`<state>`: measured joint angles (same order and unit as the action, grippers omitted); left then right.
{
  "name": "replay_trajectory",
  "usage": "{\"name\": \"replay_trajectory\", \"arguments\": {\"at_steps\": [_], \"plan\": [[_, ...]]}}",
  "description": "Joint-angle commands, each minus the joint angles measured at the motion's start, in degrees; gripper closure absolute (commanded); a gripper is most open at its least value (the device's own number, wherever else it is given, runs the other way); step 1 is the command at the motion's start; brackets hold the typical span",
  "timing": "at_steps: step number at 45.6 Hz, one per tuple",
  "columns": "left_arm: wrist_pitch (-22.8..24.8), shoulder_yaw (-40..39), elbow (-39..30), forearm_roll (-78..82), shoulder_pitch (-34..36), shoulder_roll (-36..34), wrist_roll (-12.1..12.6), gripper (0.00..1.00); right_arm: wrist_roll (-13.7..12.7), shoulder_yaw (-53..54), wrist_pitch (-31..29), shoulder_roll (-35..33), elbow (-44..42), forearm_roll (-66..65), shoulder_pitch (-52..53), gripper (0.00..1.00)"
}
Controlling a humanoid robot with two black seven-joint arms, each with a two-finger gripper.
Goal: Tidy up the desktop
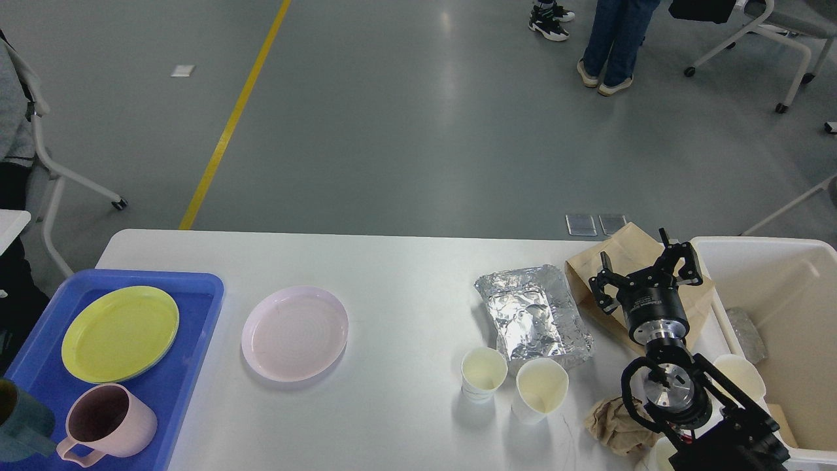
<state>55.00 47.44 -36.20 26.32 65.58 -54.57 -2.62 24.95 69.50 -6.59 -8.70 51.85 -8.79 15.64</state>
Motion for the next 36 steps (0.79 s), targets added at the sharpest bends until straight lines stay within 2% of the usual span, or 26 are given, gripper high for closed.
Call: {"name": "replay_trajectory", "arguments": {"at_steps": [1,16,28,36], "plan": [[0.0,-0.07,0.08,0.14,-1.33,-0.01,-0.11,0.95,0.01,0.02,0.0,0.0,0.0,0.0,0.0,0.0],[0.0,-0.24,3.77,-0.04,-3.7,-0.18,-0.2,0.94,0.01,0.02,0.0,0.0,0.0,0.0,0.0,0.0],[0.0,-0.5,7.02,-0.47,-3.44,-0.27,-1.86,0.94,0.01,0.02,0.0,0.0,0.0,0.0,0.0,0.0],[0.0,-1.9,7.38,-1.36,-3.79,1.04,-1.95,0.94,0.01,0.02,0.0,0.0,0.0,0.0,0.0,0.0]]}}
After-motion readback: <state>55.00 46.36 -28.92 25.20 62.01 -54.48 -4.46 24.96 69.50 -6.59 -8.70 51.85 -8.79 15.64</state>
